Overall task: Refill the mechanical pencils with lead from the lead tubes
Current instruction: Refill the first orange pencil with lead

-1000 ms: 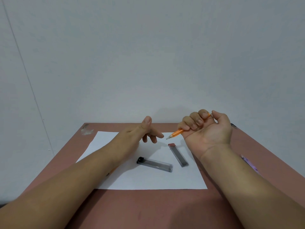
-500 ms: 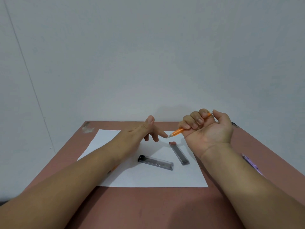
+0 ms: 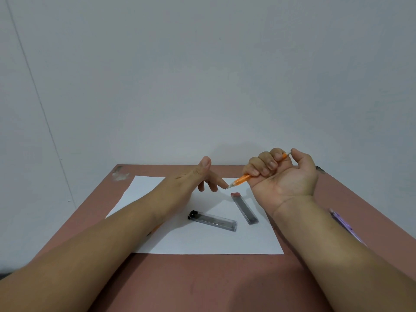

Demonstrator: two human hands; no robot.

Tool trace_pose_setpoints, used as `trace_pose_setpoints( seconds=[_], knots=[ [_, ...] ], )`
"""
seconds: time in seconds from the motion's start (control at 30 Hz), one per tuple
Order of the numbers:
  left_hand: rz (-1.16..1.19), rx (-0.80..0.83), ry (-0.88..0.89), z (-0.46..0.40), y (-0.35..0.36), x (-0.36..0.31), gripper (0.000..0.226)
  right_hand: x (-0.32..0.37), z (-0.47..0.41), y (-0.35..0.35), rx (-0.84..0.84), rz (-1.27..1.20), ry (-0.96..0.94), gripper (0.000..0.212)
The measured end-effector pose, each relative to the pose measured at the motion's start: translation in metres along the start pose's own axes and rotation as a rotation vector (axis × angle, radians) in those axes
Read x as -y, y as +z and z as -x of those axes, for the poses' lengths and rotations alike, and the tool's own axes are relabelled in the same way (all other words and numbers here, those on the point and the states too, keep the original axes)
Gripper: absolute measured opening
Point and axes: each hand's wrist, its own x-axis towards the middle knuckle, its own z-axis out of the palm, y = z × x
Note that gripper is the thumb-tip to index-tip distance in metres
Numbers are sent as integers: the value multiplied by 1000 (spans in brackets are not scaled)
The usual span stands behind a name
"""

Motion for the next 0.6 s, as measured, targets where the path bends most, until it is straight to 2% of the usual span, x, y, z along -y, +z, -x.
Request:
trace_pose_setpoints(
  seconds=[0.2,0.4,0.6],
  knots=[
    [33,5,32,0,-1,1,72,1,1,1,40,-4,1,24],
    [33,15,47,-1,0,3,72,0,2,2,31,-13,8,38],
    [28,21,58,-2,0,4,71,0,2,3,36,-18,6,41]
  ],
)
